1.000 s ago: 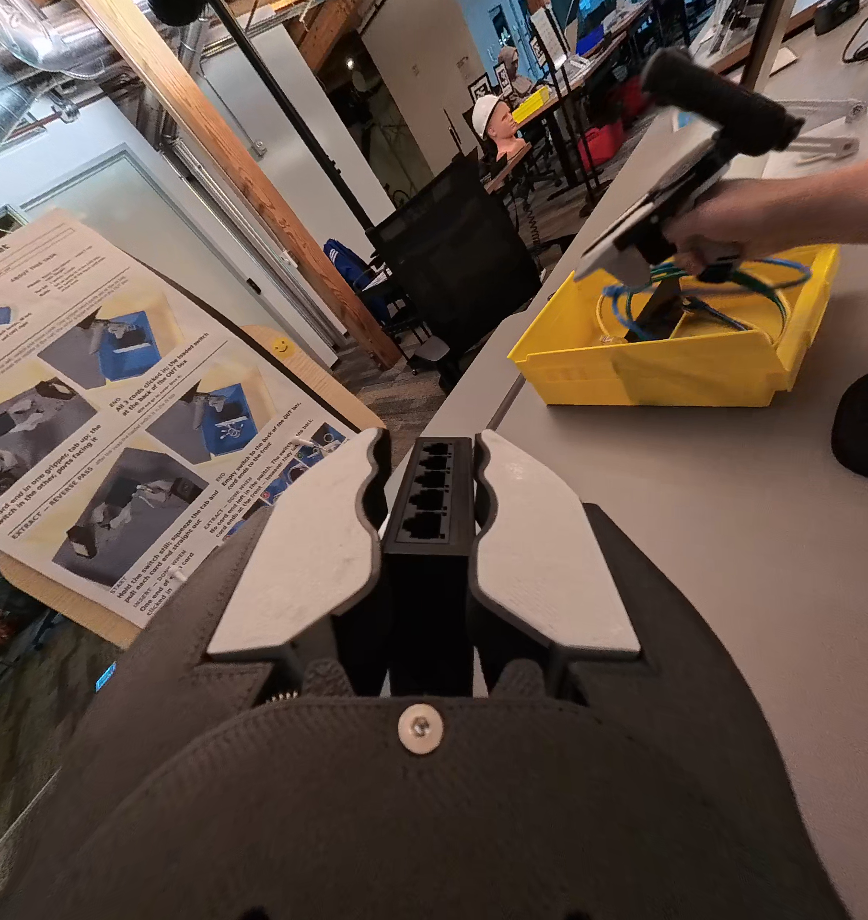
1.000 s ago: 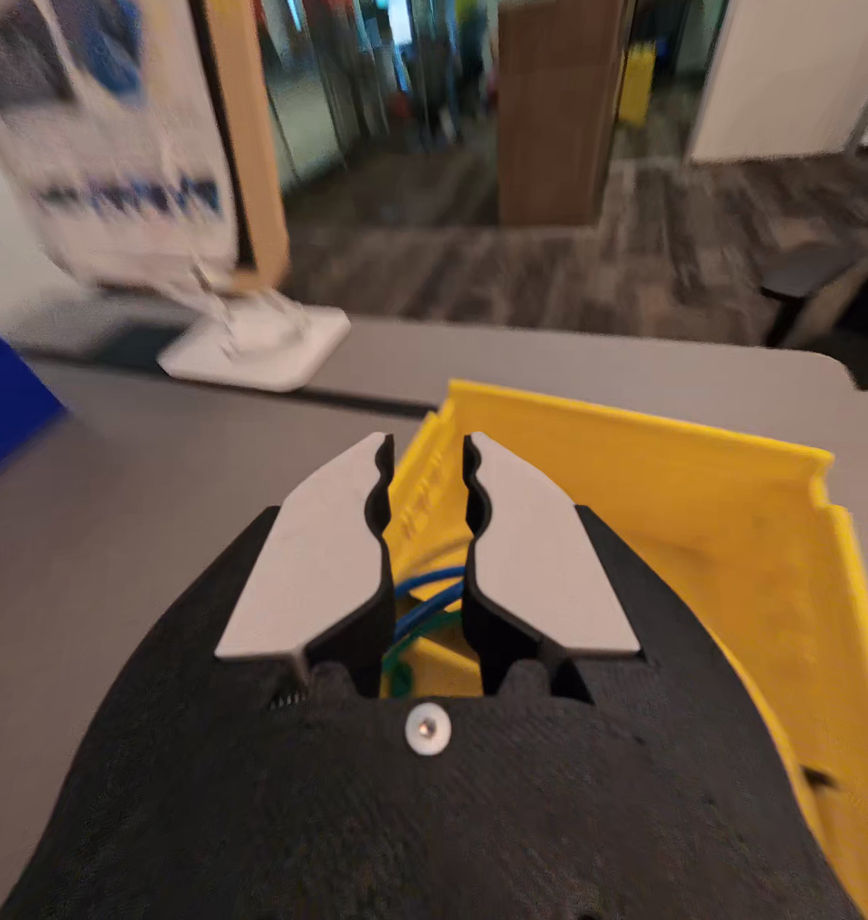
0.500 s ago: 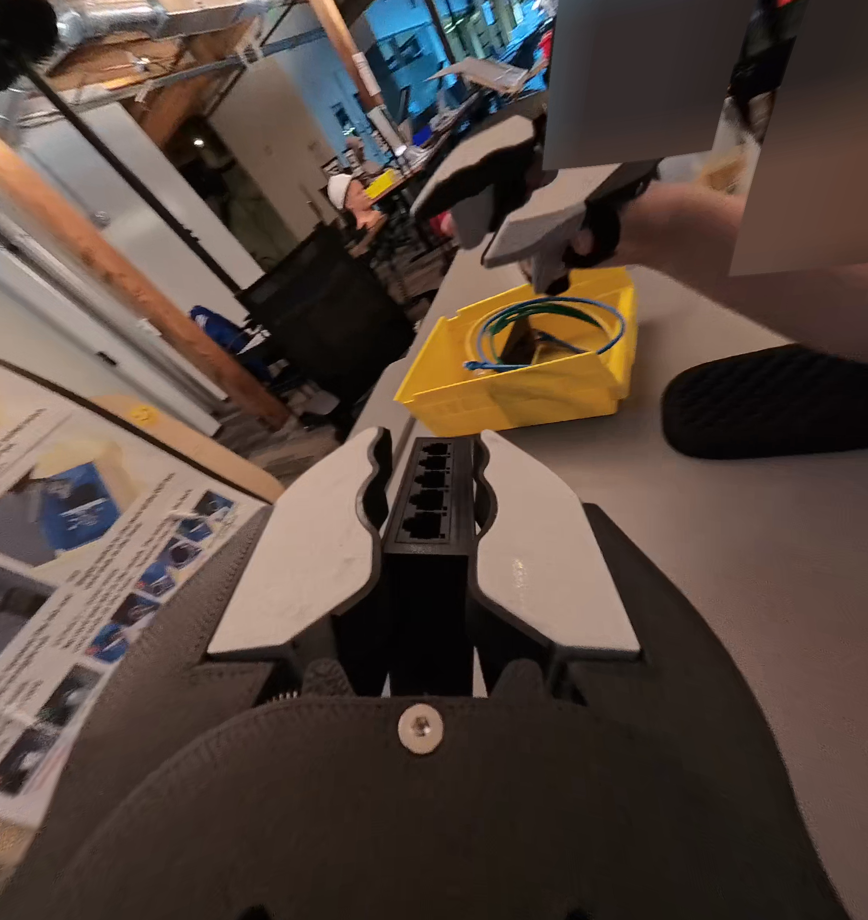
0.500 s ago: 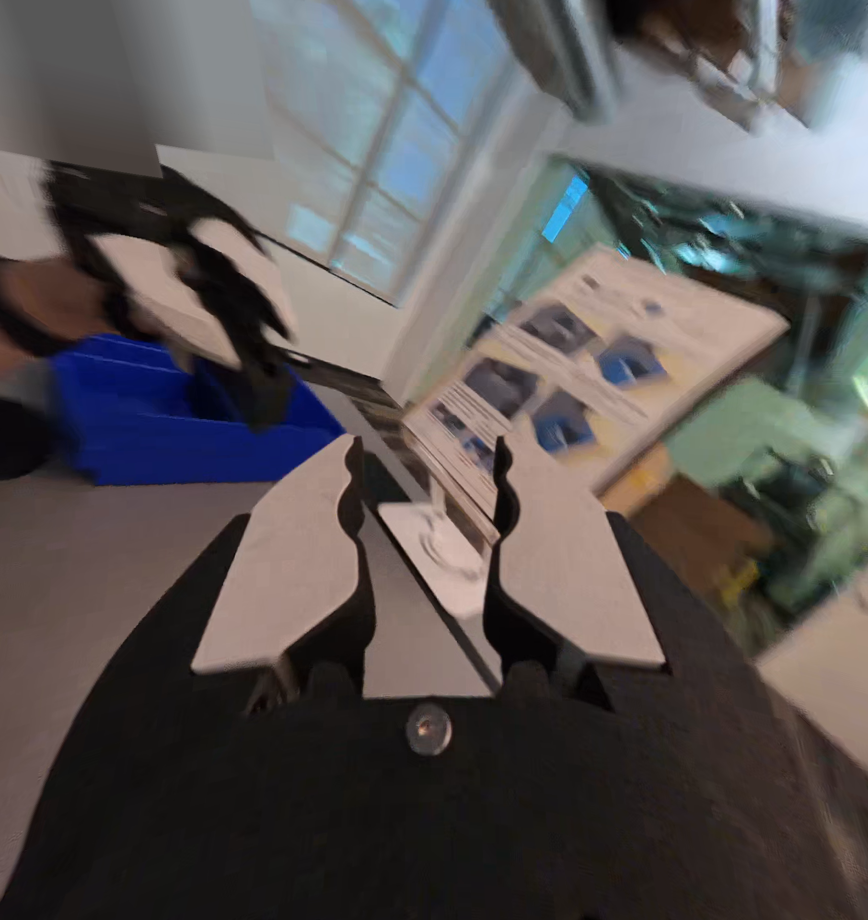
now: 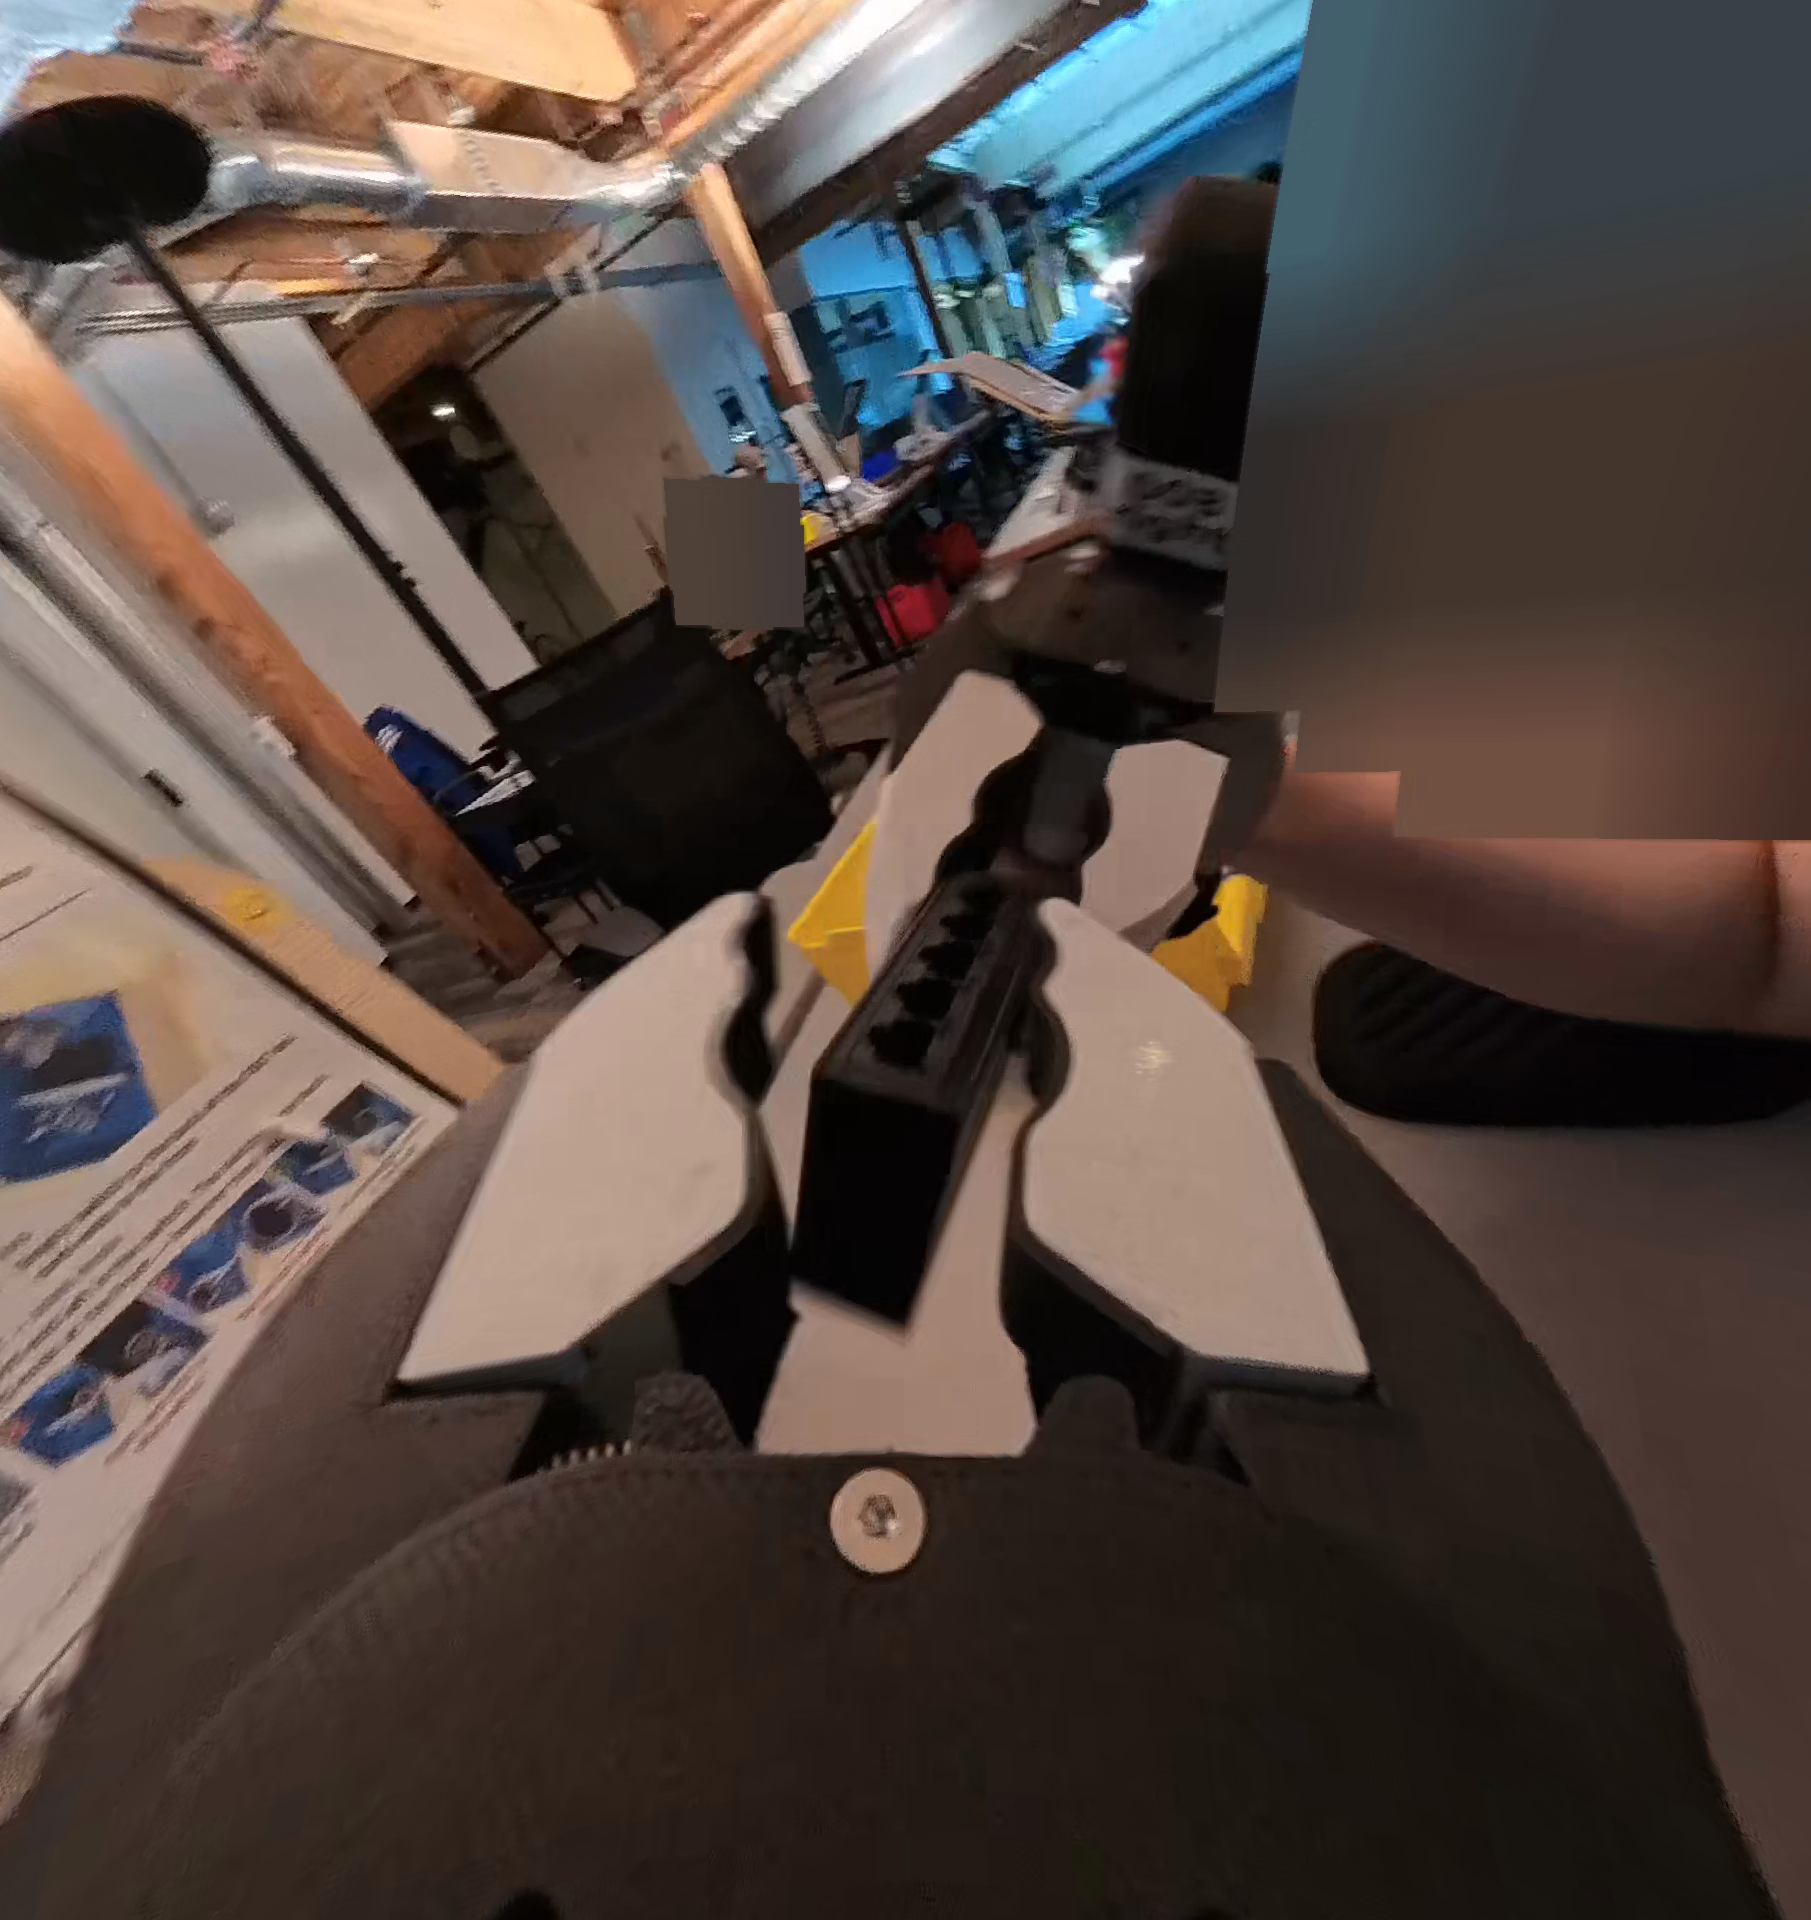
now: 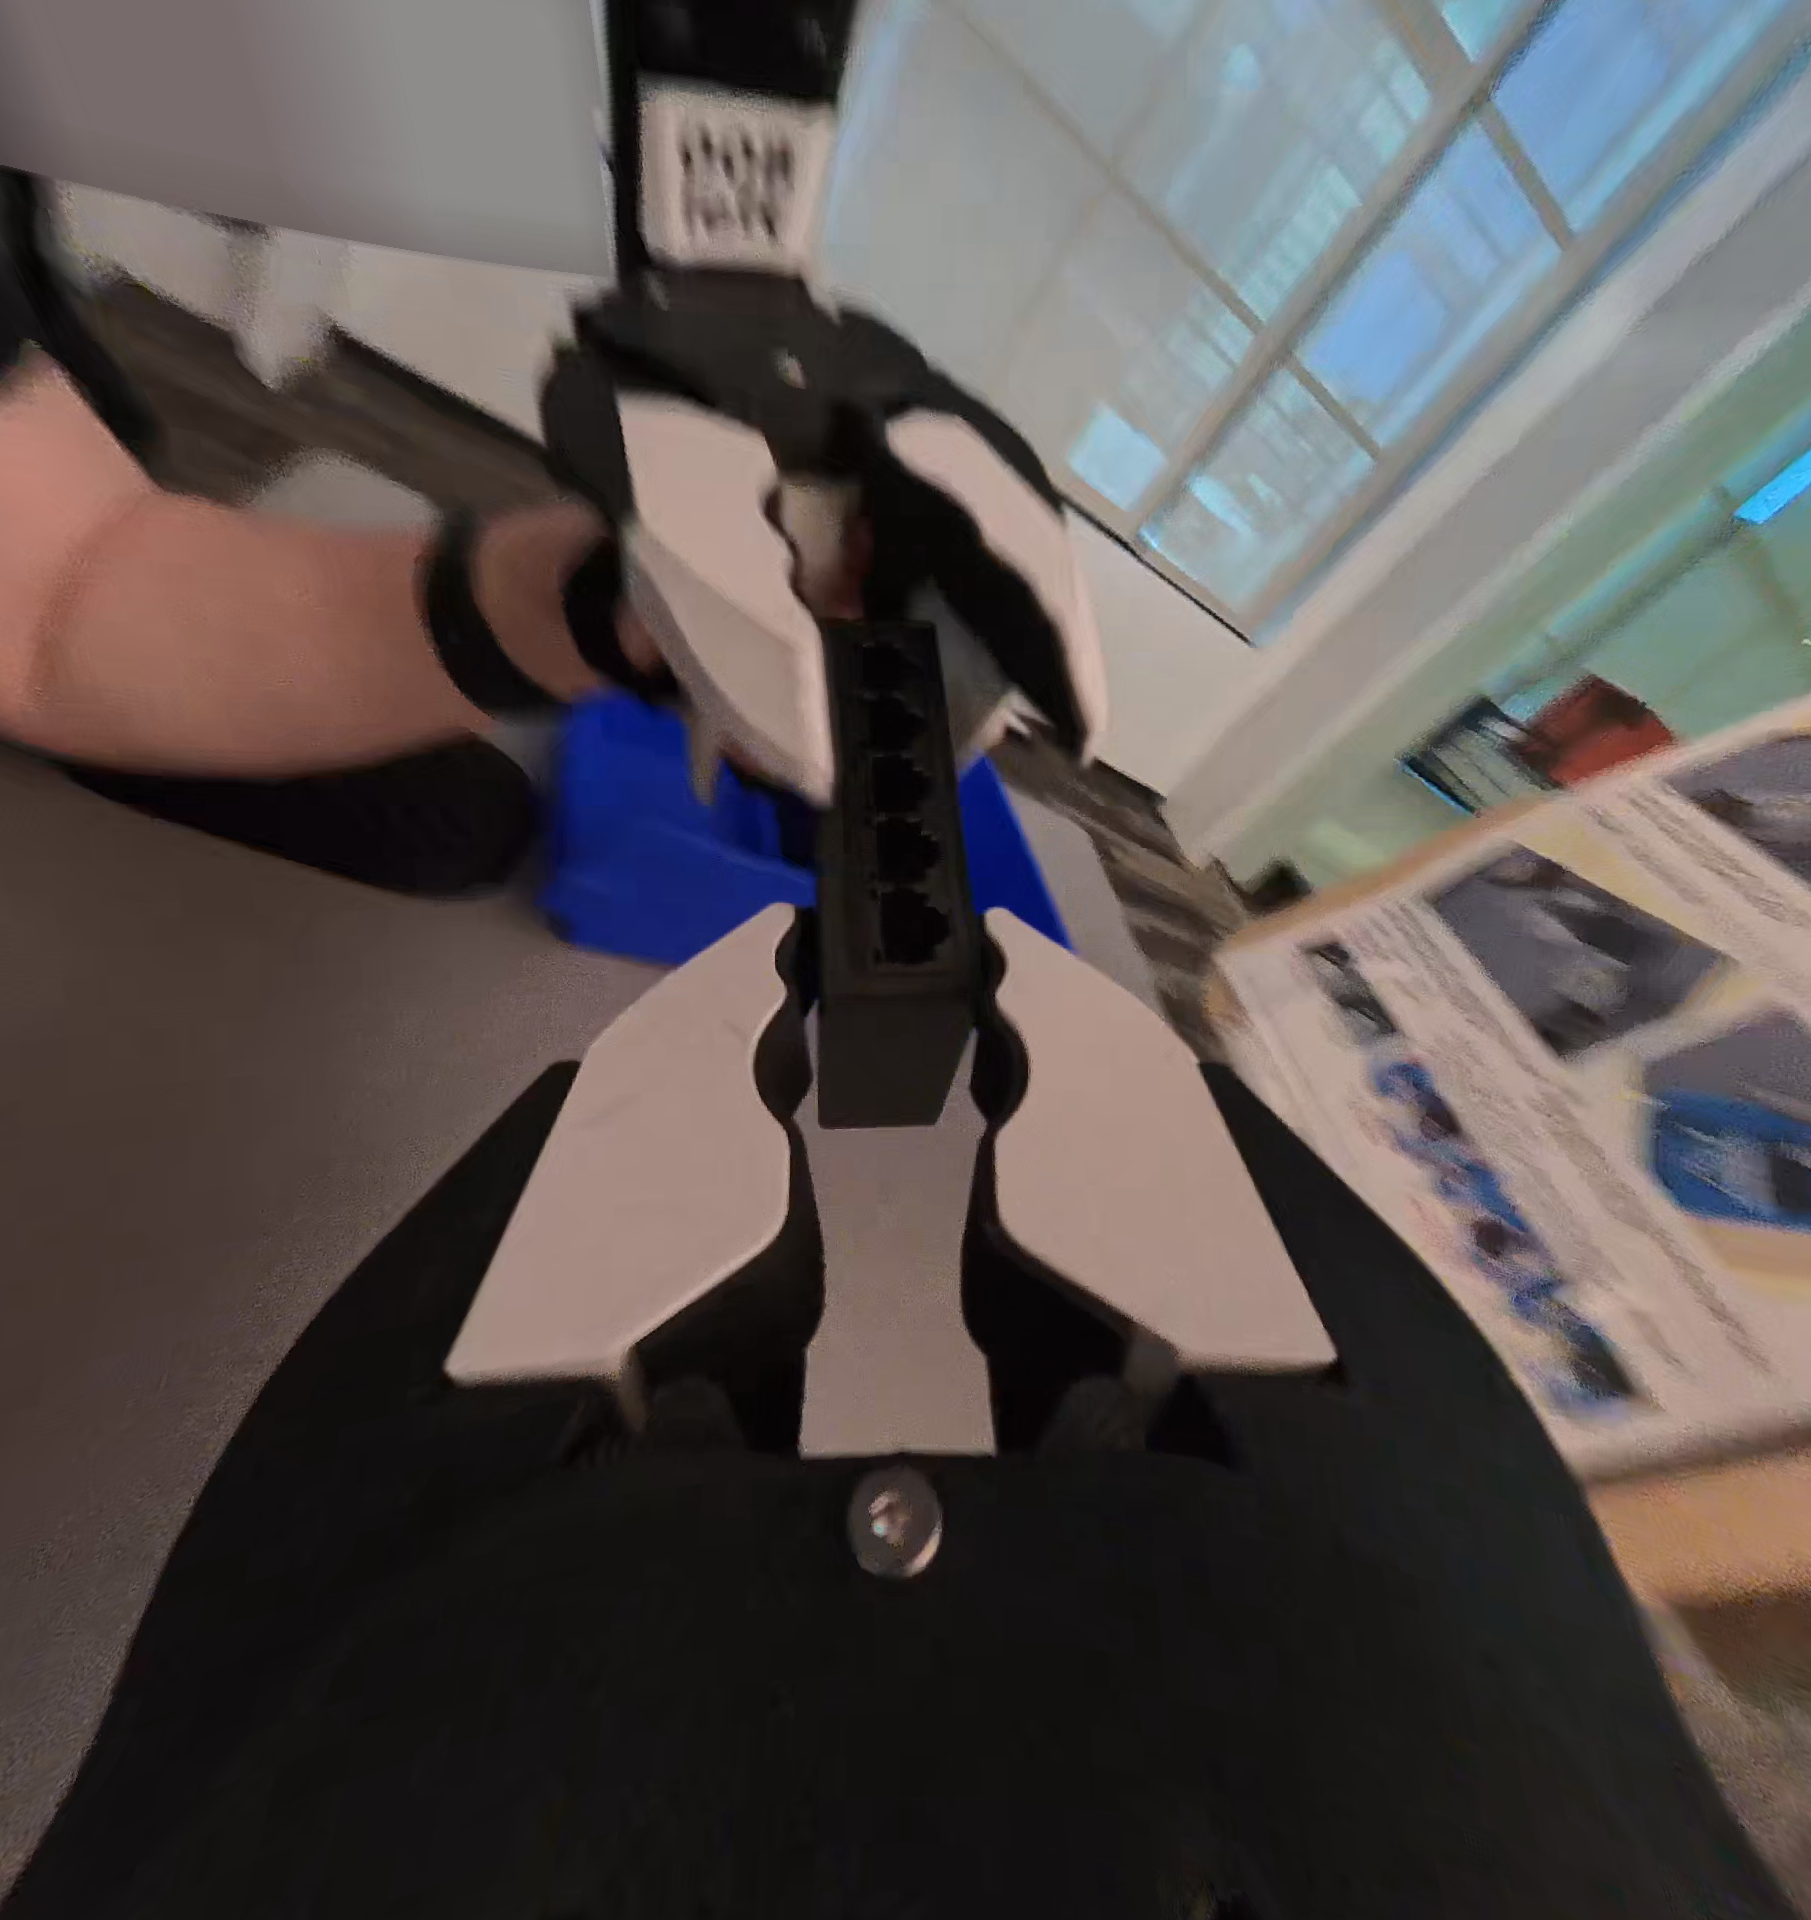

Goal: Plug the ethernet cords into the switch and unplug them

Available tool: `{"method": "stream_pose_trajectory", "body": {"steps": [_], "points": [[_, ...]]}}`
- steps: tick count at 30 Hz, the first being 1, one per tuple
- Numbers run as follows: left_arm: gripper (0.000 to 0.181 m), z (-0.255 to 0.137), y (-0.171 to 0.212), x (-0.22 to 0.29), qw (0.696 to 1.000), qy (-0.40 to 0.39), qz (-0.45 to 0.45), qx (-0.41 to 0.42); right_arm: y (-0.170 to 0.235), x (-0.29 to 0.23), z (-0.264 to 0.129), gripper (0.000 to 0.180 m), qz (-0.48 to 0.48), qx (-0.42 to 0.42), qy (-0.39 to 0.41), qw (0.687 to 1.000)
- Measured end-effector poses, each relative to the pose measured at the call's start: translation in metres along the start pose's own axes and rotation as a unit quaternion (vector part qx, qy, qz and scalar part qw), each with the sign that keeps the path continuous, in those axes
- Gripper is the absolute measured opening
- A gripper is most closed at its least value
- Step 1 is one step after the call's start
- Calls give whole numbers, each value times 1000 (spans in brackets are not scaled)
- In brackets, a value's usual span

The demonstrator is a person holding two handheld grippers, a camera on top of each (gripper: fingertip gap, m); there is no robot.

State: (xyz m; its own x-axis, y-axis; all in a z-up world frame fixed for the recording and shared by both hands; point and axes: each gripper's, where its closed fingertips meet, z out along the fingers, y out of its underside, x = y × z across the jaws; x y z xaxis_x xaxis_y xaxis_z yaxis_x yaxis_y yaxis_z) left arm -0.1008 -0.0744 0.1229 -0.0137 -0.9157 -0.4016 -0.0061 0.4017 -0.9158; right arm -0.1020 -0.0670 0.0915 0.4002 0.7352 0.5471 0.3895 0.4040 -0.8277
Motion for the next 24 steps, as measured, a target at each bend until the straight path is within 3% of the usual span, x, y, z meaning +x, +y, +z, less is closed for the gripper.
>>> {"method": "stream_pose_trajectory", "body": {"steps": [1, 4, 8, 11, 14, 20, 24], "points": [[56, -7, -3, -9, 1000, -16, -12, 2, 8, 12, -12, 28, -29, -42, 34, 998], [58, -31, -9, -31, 998, -51, -35, 0, 44, 67, -82, 28, -66, -173, 114, 976], [50, -54, -18, -46, 996, -77, -44, 19, 154, 128, -200, 28, 96, -352, 106, 925], [46, -57, -23, -45, 996, -76, -41, 31, 224, 143, -254, 28, 184, -428, 98, 880], [45, -53, -17, -45, 996, -81, -30, 11, 270, 145, -272, 28, 221, -477, 65, 848], [44, -44, -6, -47, 996, -91, -12, -17, 332, 121, -279, 28, 335, -498, -38, 799], [45, -44, 0, -50, 994, -101, -2, -36, 348, 103, -274, 28, 341, -485, -77, 802]]}}
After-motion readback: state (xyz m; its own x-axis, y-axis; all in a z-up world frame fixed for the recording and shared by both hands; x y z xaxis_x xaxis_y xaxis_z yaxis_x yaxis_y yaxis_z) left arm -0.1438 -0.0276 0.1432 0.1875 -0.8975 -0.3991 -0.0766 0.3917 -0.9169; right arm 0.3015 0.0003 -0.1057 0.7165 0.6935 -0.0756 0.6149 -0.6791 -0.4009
